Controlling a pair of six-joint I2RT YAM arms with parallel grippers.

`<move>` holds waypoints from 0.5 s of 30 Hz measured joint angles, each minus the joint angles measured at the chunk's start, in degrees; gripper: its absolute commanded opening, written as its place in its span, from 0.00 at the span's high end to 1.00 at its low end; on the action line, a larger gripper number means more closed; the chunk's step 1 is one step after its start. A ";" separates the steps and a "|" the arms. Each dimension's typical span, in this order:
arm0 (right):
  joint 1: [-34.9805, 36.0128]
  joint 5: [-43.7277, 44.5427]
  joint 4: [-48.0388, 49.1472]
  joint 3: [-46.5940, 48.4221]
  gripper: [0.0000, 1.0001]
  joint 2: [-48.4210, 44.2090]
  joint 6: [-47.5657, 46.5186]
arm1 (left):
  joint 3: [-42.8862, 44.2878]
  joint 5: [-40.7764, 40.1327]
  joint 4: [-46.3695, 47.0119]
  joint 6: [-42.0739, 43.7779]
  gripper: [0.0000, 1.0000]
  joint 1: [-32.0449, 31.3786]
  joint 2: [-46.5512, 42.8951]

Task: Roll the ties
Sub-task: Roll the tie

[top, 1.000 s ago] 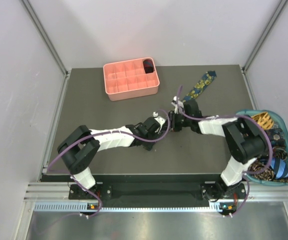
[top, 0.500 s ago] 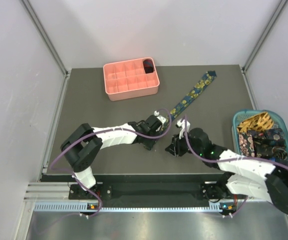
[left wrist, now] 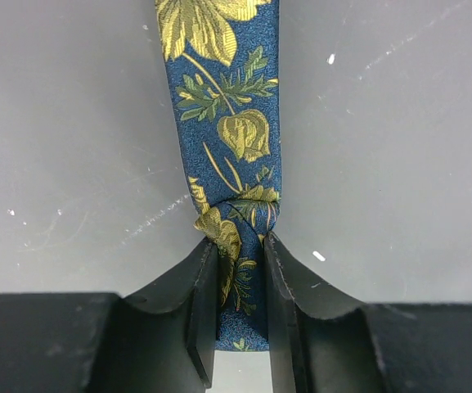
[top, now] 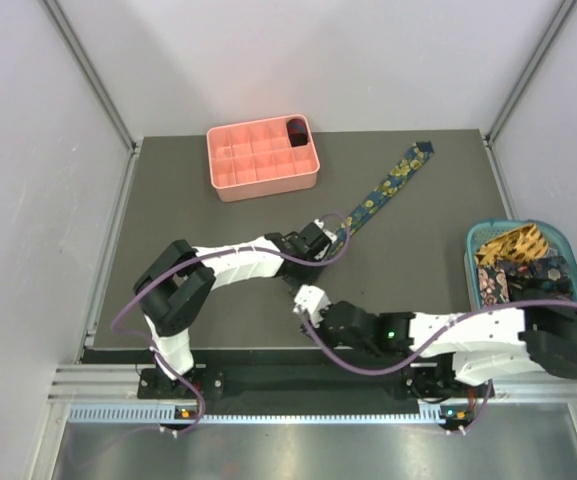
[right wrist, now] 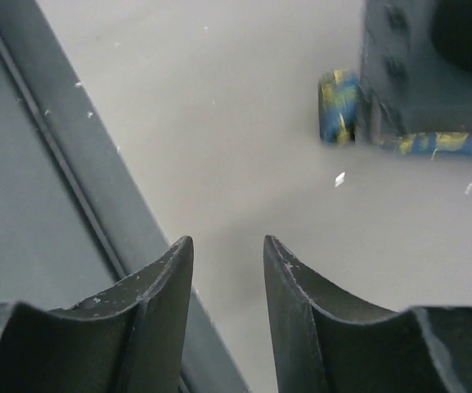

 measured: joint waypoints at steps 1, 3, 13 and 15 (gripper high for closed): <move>1.07 1.57 -0.81 2.14 0.58 2.45 -0.90 | 0.37 0.22 -0.44 0.13 0.70 0.07 0.28; 2.60 5.03 -2.34 7.04 0.55 7.41 -3.26 | 1.31 0.55 -1.44 0.39 0.69 0.13 0.90; 6.16 21.73 -14.23 26.82 0.49 26.77 -11.17 | 8.35 2.23 -9.35 1.99 0.69 0.52 5.55; 6.14 24.50 -16.04 29.14 0.48 29.75 -11.67 | 9.53 2.40 -10.71 2.32 0.69 0.59 6.27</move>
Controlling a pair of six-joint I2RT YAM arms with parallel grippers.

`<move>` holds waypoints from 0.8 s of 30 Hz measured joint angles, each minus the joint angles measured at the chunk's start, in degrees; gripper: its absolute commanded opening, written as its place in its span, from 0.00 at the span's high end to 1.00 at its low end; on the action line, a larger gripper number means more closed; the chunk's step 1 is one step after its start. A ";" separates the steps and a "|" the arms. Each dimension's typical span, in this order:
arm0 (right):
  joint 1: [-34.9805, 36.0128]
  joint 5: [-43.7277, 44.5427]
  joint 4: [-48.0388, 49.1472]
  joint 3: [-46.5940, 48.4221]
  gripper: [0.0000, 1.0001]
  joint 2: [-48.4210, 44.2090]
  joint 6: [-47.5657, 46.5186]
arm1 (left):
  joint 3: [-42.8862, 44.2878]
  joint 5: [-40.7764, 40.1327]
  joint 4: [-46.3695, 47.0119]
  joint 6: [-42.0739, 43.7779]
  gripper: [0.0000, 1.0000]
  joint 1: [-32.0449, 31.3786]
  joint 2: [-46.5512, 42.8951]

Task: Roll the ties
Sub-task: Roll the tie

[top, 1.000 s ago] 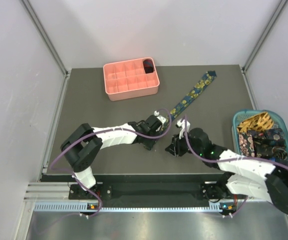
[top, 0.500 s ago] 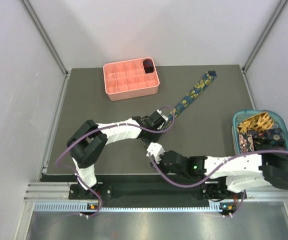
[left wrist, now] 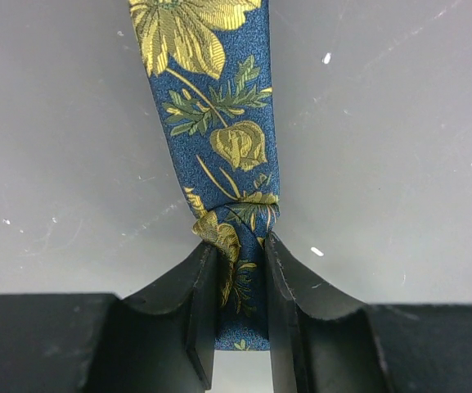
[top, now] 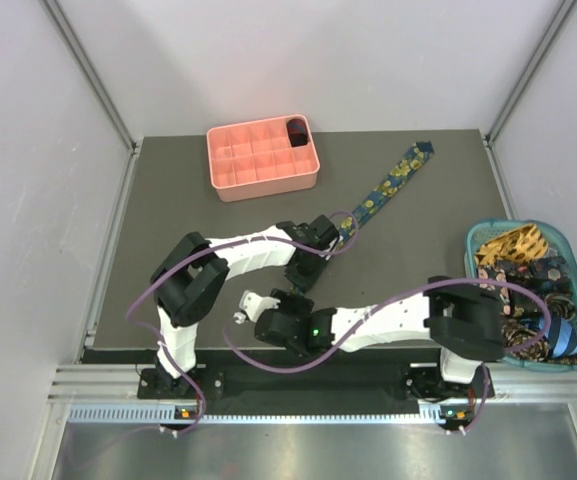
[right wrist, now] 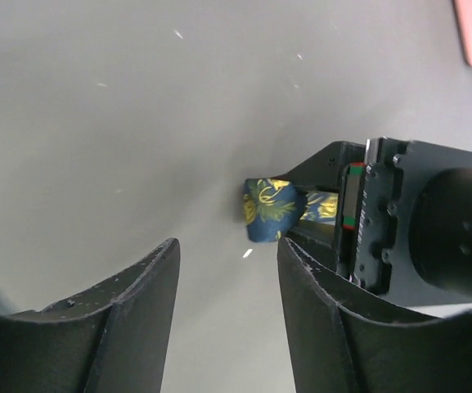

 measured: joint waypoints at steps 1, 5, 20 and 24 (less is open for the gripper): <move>0.02 1.31 -1.01 1.09 0.47 1.53 -0.26 | 0.61 0.13 -0.70 0.11 0.70 0.02 0.37; 0.02 5.95 -4.61 4.63 0.46 6.93 -0.98 | 2.25 0.87 -2.62 0.39 0.70 0.24 1.40; -0.42 14.99 -10.82 11.74 0.44 17.73 -2.32 | 4.15 3.10 -4.92 0.55 0.70 0.74 2.71; -0.85 16.94 -10.73 12.98 0.44 19.30 -2.80 | 4.44 3.37 -5.22 0.52 0.70 0.87 2.93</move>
